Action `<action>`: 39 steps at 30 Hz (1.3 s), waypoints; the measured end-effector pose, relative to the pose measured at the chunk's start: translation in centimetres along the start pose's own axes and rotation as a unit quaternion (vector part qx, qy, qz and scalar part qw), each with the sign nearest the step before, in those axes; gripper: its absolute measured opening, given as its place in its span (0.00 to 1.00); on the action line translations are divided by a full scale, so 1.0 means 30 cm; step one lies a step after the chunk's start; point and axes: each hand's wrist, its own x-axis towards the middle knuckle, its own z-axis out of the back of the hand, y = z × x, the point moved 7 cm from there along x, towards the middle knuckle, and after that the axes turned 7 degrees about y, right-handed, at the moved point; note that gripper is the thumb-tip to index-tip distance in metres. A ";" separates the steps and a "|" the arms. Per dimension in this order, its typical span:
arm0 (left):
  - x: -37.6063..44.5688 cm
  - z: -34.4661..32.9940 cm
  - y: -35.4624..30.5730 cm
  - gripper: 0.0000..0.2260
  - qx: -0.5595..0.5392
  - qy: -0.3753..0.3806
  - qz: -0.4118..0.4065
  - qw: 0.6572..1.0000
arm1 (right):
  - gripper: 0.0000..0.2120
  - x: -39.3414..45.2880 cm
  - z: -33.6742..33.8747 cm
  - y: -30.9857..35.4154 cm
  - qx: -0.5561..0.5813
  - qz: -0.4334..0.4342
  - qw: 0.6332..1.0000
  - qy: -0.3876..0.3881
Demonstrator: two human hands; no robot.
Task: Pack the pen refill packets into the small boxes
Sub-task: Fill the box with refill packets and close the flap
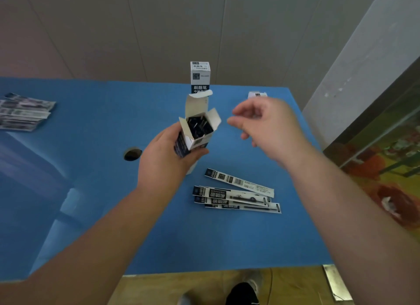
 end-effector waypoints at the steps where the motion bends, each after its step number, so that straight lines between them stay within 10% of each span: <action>1: 0.001 -0.003 -0.003 0.22 0.000 0.002 0.000 1.000 | 0.07 -0.001 -0.011 -0.062 -0.031 -0.016 0.999 -0.007; 11: 0.005 -0.028 -0.033 0.20 0.007 0.016 -0.016 1.000 | 0.38 -0.077 -0.235 -0.359 -0.372 -0.088 0.891 0.243; 23: 0.005 -0.021 -0.033 0.21 0.010 0.013 -0.020 1.000 | 0.09 -0.064 -0.236 -0.392 -0.339 -0.088 0.903 0.249; 39: 0.000 -0.021 -0.025 0.20 0.007 0.010 -0.023 1.000 | 0.06 -0.064 -0.263 -0.343 -0.455 -0.057 0.842 0.282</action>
